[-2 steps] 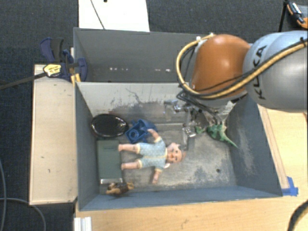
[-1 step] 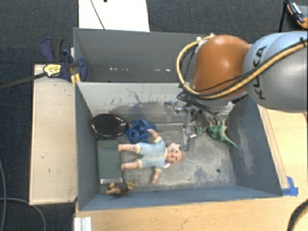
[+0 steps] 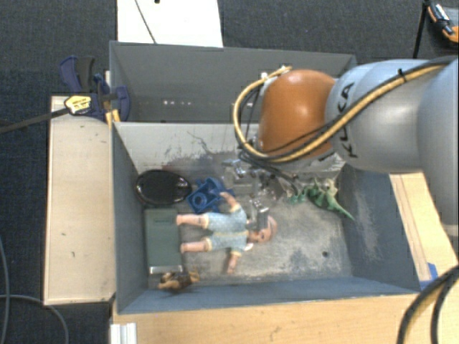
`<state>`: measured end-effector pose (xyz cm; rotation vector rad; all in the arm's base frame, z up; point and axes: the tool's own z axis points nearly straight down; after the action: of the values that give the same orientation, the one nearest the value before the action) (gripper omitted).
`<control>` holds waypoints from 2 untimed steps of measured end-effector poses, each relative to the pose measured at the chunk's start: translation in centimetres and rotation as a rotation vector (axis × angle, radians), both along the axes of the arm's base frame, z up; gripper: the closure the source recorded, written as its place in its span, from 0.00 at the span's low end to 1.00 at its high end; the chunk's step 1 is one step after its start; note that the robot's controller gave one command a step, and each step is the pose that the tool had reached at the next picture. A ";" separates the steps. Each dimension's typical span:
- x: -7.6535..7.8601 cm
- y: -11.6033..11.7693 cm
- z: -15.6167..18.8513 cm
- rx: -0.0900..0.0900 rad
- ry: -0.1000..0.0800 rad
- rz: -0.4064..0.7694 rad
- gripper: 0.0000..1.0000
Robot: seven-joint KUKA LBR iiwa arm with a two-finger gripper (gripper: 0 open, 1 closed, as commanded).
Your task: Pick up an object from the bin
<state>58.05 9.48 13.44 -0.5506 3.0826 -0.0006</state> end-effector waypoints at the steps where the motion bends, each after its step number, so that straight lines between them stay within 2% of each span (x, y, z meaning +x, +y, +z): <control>1: -1.8 0.4 -4.5 -0.003 0.003 0.200 0.00; 2: -1.9 2.0 -6.0 -0.012 0.007 0.169 1.00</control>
Offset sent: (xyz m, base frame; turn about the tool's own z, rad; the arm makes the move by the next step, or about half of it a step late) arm -0.0226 0.0271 -0.0644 -0.1776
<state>56.18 11.49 7.48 -0.8107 3.0336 -0.0166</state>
